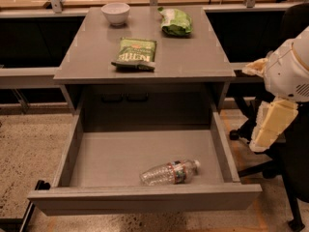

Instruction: Pick water bottle from top drawer and place on counter

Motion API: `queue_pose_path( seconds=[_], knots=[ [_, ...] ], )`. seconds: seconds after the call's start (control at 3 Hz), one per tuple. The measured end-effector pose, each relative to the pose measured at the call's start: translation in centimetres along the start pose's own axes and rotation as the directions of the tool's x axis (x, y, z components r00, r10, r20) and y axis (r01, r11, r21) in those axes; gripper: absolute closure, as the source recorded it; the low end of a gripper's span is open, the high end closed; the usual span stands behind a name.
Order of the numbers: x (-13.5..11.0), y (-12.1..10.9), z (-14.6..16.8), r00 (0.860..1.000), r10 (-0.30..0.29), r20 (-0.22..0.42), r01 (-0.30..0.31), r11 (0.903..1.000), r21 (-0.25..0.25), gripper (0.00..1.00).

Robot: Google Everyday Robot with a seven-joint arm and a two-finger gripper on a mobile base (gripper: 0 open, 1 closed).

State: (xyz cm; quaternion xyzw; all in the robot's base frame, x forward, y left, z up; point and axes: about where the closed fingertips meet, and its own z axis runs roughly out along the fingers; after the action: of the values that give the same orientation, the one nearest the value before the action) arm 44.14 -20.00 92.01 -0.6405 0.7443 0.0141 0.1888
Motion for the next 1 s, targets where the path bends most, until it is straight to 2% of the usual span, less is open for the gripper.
queue_pose_path(
  seconds=[0.33, 0.67, 1.0],
  knots=[
    [-1.8, -0.8, 1.9, 0.999, -0.011, 0.045, 0.011, 0.9999, 0.002, 0.00],
    [-4.4, -1.7, 6.0, 0.989, -0.049, 0.137, 0.053, 0.9983, -0.023, 0.00],
    [-5.6, -2.0, 10.0, 0.981, -0.079, 0.179, 0.088, 0.9953, -0.041, 0.00]
  ],
)
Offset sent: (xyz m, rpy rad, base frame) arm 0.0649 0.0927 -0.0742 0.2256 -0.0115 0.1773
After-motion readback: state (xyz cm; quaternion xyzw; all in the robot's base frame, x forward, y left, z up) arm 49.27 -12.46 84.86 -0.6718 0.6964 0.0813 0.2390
